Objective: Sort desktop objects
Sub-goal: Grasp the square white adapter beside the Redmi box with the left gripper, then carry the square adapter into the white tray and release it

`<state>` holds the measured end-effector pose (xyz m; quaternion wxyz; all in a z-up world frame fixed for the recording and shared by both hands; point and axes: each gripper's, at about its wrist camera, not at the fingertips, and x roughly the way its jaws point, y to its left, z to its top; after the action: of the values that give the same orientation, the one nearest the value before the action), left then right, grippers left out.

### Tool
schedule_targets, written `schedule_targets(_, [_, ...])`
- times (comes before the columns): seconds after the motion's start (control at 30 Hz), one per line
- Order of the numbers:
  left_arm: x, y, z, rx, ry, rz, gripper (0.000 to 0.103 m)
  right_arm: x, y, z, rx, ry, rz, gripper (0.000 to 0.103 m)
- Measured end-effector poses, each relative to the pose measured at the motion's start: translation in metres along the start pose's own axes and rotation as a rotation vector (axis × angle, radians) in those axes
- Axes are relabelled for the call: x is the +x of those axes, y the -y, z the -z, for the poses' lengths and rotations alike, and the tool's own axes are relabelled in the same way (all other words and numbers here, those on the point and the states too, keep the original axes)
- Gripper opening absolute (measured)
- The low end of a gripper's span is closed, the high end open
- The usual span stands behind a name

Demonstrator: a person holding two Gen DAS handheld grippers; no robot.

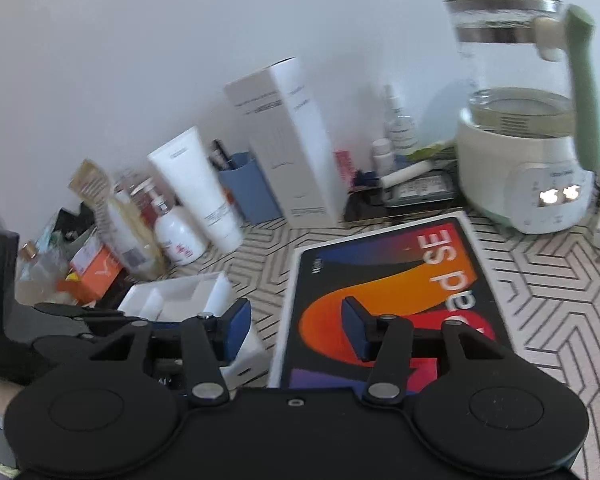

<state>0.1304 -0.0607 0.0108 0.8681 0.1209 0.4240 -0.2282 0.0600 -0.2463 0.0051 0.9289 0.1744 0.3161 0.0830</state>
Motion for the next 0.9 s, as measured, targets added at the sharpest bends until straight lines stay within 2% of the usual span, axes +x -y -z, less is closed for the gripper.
schedule_targets(0.13, [0.010,0.009,-0.009,0.106,-0.047,0.004,0.049,0.007,0.011,-0.001,0.044,-0.018,0.015,0.056])
schedule_targets(0.27, [0.023,0.008,-0.017,0.145,-0.093,-0.007,0.049,0.010,0.015,0.000,0.061,-0.026,0.016,0.056])
schedule_targets(0.37, [0.029,0.008,-0.021,0.183,-0.097,-0.019,0.052,0.011,0.012,0.001,0.051,-0.035,0.010,0.056])
schedule_targets(0.53, [0.031,0.009,-0.024,0.203,-0.111,0.010,0.052,0.011,0.002,0.003,0.015,-0.054,-0.017,0.056])
schedule_targets(0.67, [0.034,0.010,-0.022,0.209,-0.154,0.039,0.055,0.013,0.002,0.004,0.017,-0.065,-0.015,0.056])
schedule_targets(0.9, [0.035,0.015,-0.016,0.258,-0.140,0.016,0.055,0.013,0.002,0.004,0.014,-0.069,-0.015,0.058])
